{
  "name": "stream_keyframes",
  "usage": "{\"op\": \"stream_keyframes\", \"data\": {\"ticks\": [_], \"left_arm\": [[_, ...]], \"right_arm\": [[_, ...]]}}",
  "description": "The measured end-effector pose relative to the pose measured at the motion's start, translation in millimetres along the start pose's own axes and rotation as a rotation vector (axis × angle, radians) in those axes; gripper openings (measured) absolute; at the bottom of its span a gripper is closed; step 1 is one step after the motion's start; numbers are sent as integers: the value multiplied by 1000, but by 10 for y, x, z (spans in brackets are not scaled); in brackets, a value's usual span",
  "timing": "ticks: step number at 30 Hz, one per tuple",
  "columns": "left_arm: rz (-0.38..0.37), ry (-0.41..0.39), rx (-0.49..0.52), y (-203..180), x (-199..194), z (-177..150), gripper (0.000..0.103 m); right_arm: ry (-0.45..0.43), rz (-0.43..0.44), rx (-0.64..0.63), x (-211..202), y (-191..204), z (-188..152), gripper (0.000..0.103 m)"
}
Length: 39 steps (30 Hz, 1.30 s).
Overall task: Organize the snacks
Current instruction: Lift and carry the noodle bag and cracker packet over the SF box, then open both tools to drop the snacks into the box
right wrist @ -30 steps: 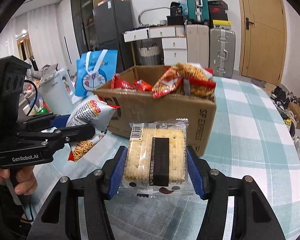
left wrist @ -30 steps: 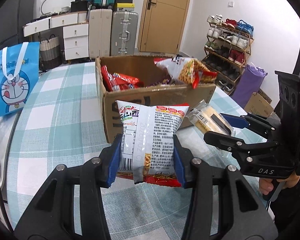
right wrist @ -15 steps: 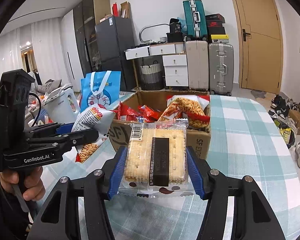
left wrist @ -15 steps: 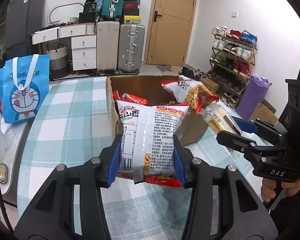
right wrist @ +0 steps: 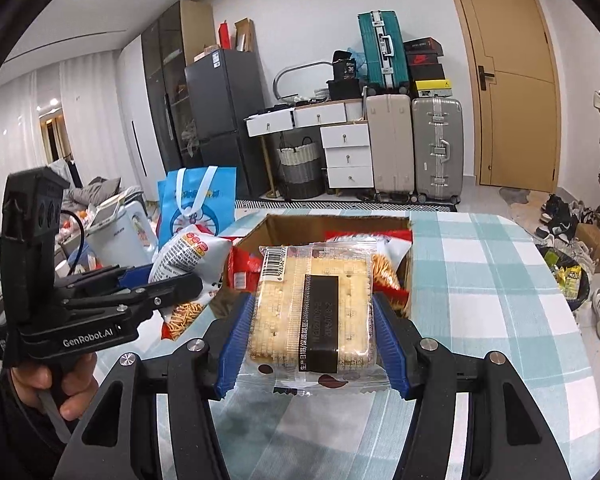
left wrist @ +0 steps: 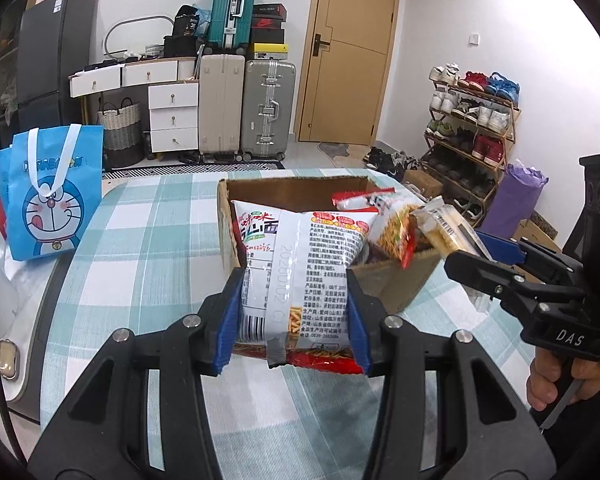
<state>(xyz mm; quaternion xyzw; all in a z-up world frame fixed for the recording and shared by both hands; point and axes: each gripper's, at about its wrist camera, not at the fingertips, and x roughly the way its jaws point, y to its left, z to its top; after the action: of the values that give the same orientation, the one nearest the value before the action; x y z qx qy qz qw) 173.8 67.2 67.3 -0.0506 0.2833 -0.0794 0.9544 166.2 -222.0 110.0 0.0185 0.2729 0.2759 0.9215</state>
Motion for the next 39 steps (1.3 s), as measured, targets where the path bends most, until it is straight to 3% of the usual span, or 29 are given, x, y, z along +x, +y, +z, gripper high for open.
{"op": "stream_keyframes", "data": {"ticks": [8, 14, 27, 39], "left_arm": [[18, 4, -36, 40, 313, 254, 43], [35, 19, -55, 98, 562, 441, 43], [78, 30, -92, 311, 781, 538, 43], [67, 41, -104, 352, 868, 601, 43]], "right_arm": [[-9, 21, 53, 148, -115, 257, 59], [-1, 85, 113, 379, -147, 409, 59], [31, 195, 182, 876, -111, 540, 59], [34, 144, 154, 891, -110, 572, 64]]}}
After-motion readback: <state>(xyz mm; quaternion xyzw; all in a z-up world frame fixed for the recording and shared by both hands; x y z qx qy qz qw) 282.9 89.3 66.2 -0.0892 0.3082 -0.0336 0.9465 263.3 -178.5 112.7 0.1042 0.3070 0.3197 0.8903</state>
